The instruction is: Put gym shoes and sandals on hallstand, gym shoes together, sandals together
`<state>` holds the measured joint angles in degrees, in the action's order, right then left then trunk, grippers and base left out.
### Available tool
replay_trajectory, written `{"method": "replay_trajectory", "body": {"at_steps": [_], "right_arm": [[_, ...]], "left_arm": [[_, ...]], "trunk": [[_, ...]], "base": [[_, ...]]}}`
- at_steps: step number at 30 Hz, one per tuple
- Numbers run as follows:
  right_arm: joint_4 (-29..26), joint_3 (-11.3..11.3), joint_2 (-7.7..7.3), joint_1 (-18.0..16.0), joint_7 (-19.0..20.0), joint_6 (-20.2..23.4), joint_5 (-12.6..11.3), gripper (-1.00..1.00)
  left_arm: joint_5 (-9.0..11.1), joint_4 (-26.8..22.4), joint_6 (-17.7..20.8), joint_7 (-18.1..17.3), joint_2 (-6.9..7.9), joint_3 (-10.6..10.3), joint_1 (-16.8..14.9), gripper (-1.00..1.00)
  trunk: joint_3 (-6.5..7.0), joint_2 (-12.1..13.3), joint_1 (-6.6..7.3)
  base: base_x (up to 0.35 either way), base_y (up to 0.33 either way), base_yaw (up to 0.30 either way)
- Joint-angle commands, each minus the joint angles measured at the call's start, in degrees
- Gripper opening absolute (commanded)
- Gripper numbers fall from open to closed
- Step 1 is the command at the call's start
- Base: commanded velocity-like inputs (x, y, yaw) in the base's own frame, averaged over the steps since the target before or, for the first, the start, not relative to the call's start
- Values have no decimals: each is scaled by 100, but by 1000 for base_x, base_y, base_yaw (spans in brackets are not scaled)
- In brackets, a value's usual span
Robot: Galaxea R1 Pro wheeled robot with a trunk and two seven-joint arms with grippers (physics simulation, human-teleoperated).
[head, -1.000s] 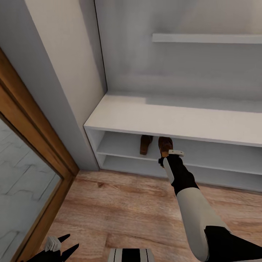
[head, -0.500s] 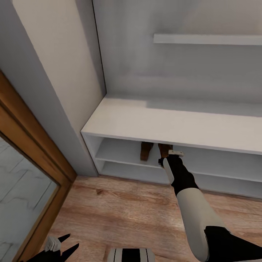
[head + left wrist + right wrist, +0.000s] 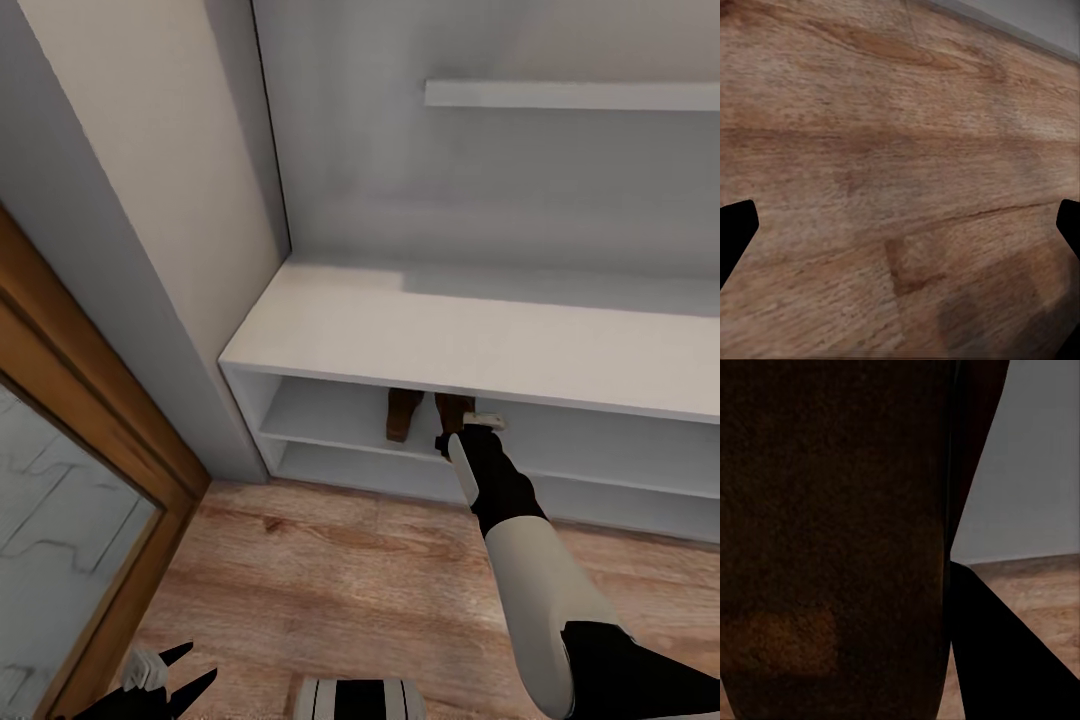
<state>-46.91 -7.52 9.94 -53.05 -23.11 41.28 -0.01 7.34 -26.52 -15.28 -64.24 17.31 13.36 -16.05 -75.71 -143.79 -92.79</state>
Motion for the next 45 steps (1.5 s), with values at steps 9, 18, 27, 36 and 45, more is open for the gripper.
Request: {"method": "replay_trajectory", "body": {"at_steps": [9, 18, 27, 36, 45], "right_arm": [[-5, -21, 6, -3, -25, 20, -6, -100], [1, -22, 6, -3, -25, 20, 1, -100], [-2, -22, 6, -3, -26, 20, 1, -100], [-2, -22, 6, -3, -22, 20, 1, -100], [-10, -30, 6, -3, -26, 20, 1, -100]], "left_arm": [[4, 6, -43, -29, 0, 9, -4, 100], [-2, 15, -37, -28, 0, 9, -4, 100], [4, 16, -36, -28, 0, 10, -4, 100], [4, 21, -36, -33, 1, 9, -4, 100], [4, 24, -30, -36, 0, 9, -4, 100]], "trunk": [[-54, -3, -1], [-55, -3, -1], [-55, -3, -1], [-55, -3, -1], [-55, -3, -1]], "base": [[0, 0, 0], [36, 0, 0], [21, 0, 0], [69, 0, 0], [15, 0, 0]]}}
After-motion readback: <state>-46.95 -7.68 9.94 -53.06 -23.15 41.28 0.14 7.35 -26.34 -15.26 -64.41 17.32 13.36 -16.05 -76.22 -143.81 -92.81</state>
